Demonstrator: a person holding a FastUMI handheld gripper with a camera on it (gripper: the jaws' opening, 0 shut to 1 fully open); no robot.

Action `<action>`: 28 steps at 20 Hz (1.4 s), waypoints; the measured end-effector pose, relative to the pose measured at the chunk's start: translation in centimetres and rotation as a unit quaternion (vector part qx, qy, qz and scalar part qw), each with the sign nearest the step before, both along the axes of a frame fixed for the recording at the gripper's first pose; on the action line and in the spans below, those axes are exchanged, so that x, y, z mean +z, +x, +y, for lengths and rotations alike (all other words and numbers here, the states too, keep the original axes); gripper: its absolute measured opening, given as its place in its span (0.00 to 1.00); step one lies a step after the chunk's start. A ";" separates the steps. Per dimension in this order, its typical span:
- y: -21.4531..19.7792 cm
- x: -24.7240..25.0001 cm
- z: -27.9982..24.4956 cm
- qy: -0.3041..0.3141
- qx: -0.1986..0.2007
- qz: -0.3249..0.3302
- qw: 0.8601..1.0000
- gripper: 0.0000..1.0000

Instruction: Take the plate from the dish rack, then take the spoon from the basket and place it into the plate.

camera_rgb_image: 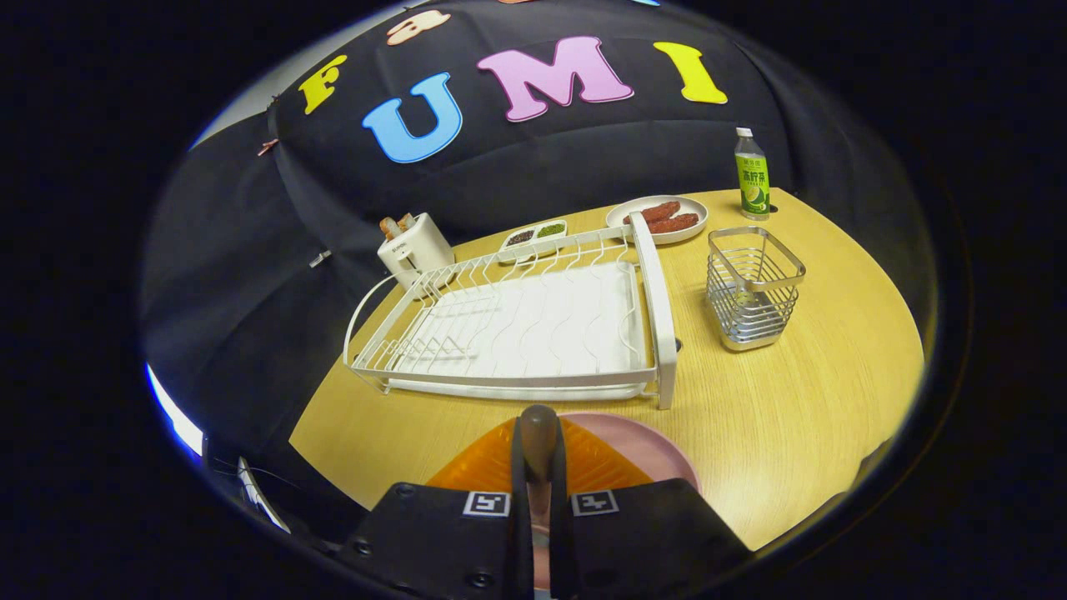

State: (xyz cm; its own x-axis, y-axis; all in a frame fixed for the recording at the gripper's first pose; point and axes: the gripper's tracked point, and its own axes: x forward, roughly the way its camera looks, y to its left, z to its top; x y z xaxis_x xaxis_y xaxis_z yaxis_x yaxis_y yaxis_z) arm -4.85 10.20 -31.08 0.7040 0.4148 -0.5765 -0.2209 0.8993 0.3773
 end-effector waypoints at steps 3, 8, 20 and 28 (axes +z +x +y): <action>0.3 -0.5 -0.7 -0.020 -0.009 0.003 1.000 0.15; -0.2 0.3 -2.0 -0.064 -0.001 -0.020 0.998 0.69; 2.1 12.8 -6.0 -0.072 -0.045 -0.137 0.987 0.99; 2.9 30.2 -12.0 -0.067 -0.122 -0.294 0.946 0.98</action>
